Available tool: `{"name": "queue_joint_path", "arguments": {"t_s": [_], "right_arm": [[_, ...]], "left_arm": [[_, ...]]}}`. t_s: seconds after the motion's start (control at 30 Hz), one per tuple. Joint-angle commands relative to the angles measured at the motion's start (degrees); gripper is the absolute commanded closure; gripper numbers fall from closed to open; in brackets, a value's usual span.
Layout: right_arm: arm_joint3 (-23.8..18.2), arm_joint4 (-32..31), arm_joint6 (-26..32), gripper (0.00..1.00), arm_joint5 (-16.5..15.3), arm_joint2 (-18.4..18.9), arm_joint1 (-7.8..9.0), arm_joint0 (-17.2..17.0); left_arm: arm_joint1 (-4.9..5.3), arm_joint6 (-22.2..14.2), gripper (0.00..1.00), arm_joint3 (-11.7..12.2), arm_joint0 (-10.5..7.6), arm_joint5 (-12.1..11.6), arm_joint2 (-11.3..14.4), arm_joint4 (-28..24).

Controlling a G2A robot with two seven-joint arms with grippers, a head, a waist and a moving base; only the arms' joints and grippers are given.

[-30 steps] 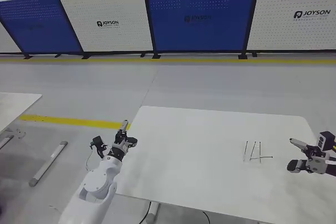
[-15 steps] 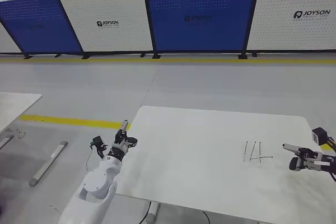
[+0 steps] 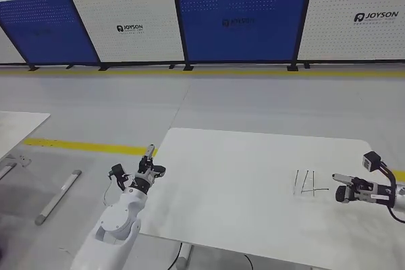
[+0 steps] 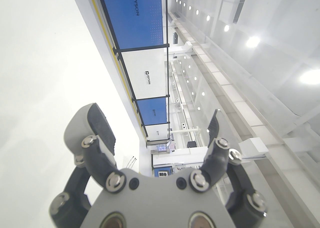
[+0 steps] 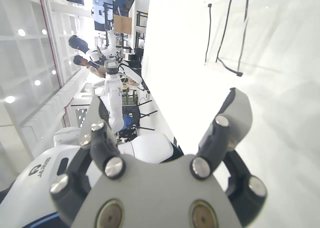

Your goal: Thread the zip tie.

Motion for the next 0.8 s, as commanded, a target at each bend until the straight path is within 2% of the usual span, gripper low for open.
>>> {"name": "queue_joint_path", "arguments": {"t_s": [0.0, 0.07, 0.67, 0.77], "right_arm": [[2.6, -0.9, 0.0, 0.00, -1.1, -2.5, 0.28, 1.9], [6.2, -0.9, 0.0, 0.00, 0.6, -5.3, -0.12, 4.3], [6.2, -0.9, 0.0, 0.00, 0.6, -5.3, -0.12, 4.3], [4.9, -1.7, -2.5, 0.00, 0.1, -5.6, -0.40, 4.0]], "left_arm": [[0.00, 0.0, 0.00, 0.0, 0.00, 0.0, 0.0, 0.0], [0.00, 0.0, 0.00, 0.0, 0.00, 0.0, 0.0, 0.0], [0.00, 0.0, 0.00, 0.0, 0.00, 0.0, 0.0, 0.0], [0.00, 0.0, 0.00, 0.0, 0.00, 0.0, 0.0, 0.0]]}}
